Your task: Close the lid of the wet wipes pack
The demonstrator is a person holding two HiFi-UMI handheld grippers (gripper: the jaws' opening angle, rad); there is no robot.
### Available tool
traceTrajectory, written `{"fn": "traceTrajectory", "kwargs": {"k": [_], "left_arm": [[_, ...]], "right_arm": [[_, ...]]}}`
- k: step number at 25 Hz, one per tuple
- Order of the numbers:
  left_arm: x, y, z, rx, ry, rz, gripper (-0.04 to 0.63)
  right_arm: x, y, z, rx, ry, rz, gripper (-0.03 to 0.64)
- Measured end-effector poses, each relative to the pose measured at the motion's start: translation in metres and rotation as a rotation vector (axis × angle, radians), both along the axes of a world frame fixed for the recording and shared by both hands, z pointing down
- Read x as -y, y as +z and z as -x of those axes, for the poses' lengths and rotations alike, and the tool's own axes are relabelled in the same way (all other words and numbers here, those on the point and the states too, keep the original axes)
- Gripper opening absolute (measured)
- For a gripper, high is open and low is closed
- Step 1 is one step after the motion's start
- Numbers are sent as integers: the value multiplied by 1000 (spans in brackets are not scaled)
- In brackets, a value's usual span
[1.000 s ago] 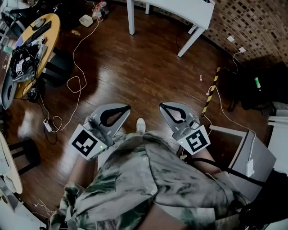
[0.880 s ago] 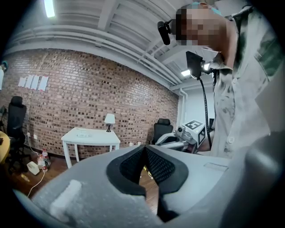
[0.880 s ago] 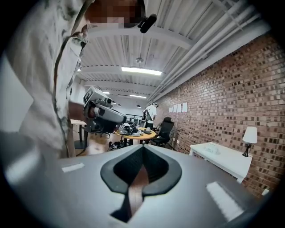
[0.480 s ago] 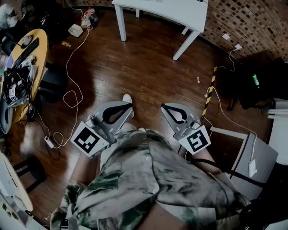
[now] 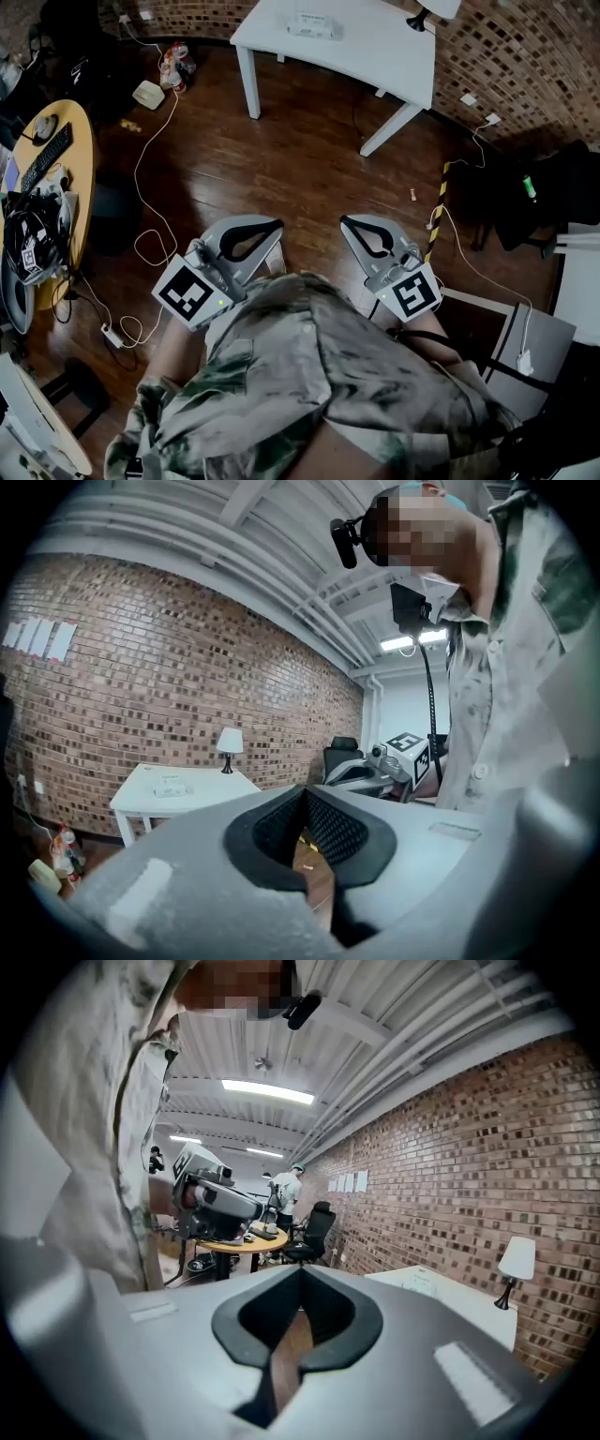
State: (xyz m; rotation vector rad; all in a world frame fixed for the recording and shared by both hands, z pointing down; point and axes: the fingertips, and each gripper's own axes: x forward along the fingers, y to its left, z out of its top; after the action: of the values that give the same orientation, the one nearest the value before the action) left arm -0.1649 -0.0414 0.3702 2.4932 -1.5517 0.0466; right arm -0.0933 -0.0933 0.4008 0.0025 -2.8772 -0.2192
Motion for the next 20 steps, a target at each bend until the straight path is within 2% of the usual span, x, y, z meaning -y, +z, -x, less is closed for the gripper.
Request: {"fn": "traceTrajectory", "kwargs": {"k": [6, 10, 20], "left_arm": [[28, 3, 66, -5, 2, -6, 0], [40, -2, 89, -8, -14, -40, 0], [70, 9, 141, -6, -112, -26, 0]], "right_arm": [[31, -5, 59, -26, 0, -37, 6], [41, -5, 90, -41, -44, -44, 6], [90, 9, 165, -40, -130, -65, 6]]}}
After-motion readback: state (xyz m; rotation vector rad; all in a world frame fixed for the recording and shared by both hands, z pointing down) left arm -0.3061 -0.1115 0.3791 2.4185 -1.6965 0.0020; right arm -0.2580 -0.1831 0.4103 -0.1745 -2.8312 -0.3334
